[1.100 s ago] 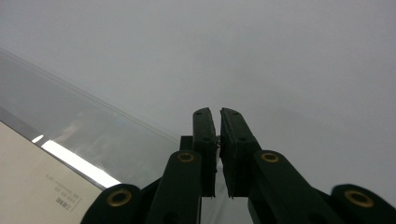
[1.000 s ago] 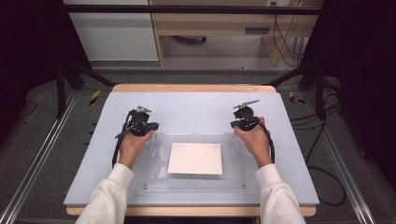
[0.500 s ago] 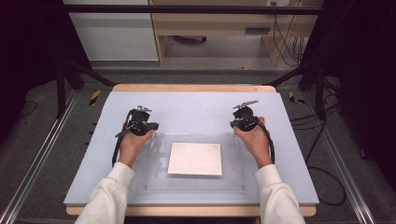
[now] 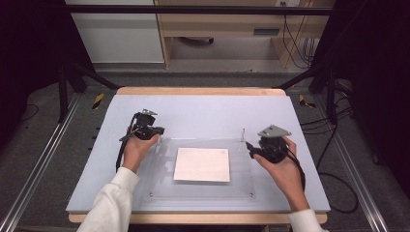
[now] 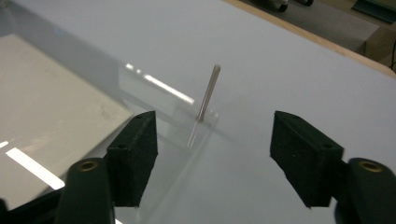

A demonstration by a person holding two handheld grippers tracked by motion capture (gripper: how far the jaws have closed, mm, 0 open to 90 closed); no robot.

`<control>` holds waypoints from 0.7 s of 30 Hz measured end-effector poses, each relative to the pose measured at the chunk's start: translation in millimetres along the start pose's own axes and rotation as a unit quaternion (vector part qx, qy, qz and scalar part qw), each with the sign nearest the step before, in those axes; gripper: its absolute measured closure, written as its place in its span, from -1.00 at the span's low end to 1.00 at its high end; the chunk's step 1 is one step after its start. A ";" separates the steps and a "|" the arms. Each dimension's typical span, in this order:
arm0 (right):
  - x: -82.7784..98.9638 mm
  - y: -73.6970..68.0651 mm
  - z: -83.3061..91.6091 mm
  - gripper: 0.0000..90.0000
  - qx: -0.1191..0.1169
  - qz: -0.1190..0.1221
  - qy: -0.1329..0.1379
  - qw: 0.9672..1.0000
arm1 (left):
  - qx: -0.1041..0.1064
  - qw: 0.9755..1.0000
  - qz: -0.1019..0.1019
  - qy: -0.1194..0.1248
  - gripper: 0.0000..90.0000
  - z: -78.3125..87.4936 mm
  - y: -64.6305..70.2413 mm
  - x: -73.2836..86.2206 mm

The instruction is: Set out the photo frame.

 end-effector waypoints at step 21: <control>113.8 -55.0 55.1 -0.16 -0.046 0.102 -0.030 0.993 | -0.001 1.000 -0.001 -0.005 0.89 -0.3 0.1 -0.7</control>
Point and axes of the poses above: each handheld gripper's, and its own axes: z roughly backward along the jaws, x roughly out of its underside, y roughly to its right, the point moved 3 cm from there along -z, roughly forward along the jaws, and after that the axes turned 10 degrees about -x, right-handed, at the moved point
